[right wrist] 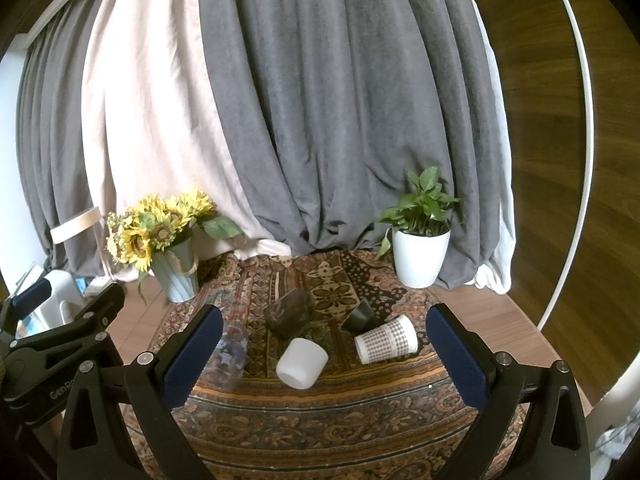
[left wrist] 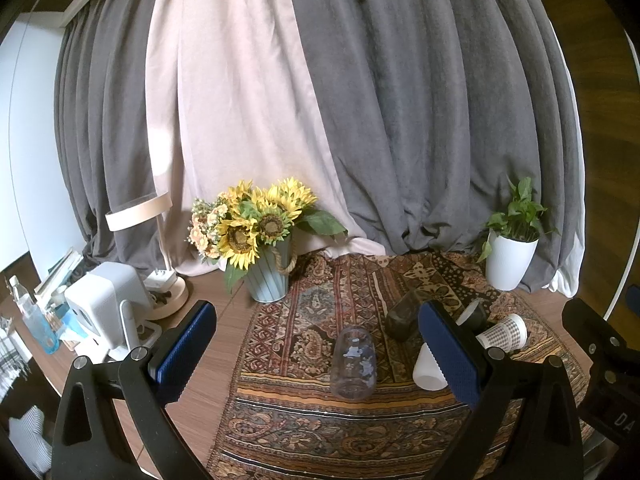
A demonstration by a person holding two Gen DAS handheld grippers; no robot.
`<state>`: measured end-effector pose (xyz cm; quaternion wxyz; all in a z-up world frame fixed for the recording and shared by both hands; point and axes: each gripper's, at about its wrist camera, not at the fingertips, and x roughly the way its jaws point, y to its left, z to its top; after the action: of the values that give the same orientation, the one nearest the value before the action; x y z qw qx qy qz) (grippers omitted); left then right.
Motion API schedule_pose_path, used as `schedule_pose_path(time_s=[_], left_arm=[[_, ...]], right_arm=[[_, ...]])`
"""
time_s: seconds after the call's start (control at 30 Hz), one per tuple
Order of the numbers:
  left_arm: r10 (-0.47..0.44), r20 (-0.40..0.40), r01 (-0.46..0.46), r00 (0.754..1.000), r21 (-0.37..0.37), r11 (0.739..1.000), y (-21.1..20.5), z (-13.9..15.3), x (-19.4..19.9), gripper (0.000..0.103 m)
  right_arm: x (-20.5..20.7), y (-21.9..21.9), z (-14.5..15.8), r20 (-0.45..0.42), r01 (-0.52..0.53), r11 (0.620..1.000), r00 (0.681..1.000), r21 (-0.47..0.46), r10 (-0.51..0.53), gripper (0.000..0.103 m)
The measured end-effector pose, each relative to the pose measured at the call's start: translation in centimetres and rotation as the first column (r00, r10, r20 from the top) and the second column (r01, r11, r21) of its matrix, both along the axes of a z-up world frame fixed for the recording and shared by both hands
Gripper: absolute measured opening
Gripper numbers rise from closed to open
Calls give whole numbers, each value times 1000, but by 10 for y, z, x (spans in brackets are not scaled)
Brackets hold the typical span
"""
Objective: Flip cup upside down
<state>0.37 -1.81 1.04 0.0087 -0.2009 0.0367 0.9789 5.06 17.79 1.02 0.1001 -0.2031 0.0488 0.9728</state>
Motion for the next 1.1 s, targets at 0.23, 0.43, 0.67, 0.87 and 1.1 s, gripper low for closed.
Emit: schedule_pose_path(time_s=[0.23, 0.43, 0.67, 0.87, 1.1], left_arm=[[-5, 4, 5, 1000, -5, 1000, -2, -1, -3, 103], [-18, 51, 19, 999, -17, 1000, -3, -11, -13, 103], [-14, 147, 21, 989, -45, 999, -5, -39, -39, 103], [25, 189, -5, 982, -110, 994, -6, -64, -65, 103], [7, 282, 13, 959, -68, 998, -9, -94, -105, 103]], right_arm=[[-2, -2, -1, 3, -1, 1000, 1000, 5, 1, 102], [-11, -5, -6, 31, 5, 1000, 1000, 7, -5, 102], [-46, -10, -35, 137, -9, 1000, 990, -25, 13, 102], [-86, -14, -71, 227, -21, 997, 973, -72, 37, 102], [-142, -2, -119, 375, 46, 981, 926, -191, 30, 100]])
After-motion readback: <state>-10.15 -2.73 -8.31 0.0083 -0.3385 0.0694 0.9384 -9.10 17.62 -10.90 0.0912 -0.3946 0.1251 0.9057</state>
